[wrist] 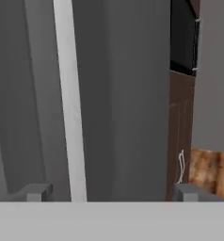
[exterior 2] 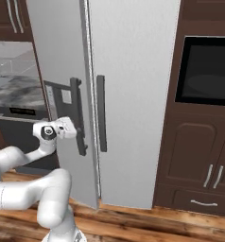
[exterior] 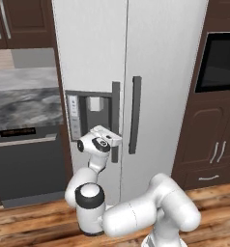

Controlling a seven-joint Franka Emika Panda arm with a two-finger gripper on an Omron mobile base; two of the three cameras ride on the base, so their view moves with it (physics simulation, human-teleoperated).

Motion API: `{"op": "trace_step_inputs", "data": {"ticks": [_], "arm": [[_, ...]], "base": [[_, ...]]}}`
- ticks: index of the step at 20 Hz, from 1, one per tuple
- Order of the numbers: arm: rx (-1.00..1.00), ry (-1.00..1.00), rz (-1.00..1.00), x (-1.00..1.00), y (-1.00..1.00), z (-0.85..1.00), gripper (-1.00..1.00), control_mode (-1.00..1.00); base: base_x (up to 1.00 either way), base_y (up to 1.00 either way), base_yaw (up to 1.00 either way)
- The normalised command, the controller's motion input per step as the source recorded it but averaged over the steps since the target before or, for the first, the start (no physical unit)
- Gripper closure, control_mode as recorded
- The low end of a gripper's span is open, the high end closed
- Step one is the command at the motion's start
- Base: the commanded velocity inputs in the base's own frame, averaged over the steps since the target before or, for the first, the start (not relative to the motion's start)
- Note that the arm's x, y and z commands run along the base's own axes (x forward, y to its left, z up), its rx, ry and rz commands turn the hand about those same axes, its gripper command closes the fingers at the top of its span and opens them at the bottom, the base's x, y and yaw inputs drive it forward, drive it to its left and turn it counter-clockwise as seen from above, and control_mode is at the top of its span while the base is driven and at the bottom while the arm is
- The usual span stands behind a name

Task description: There's a steak in the fridge that needs to be moved to the freezer for freezing. Pick up the steak from the fridge, place it on any shelf in the freezer, and close the fridge and freezer doors when done.

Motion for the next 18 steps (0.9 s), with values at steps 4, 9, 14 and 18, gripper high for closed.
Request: {"op": "trace_step_inputs", "data": {"ticks": [4,9,14,18], "arm": [[-0.23,0.11,0.00,0.48,-0.10,0.00,-1.00,-1.00],[-0.02,0.24,0.00,0.47,-0.16,0.18,-1.00,-1.00],[0.00,0.22,0.00,0.49,-0.25,0.24,-1.00,-1.00],[0.00,0.12,0.01,0.49,-0.31,0.09,-1.00,-1.00]], "base": [[0.00,0.00,0.00],[0.00,0.00,0.00],[0.00,0.00,0.00],[0.00,0.00,0.00]]}}
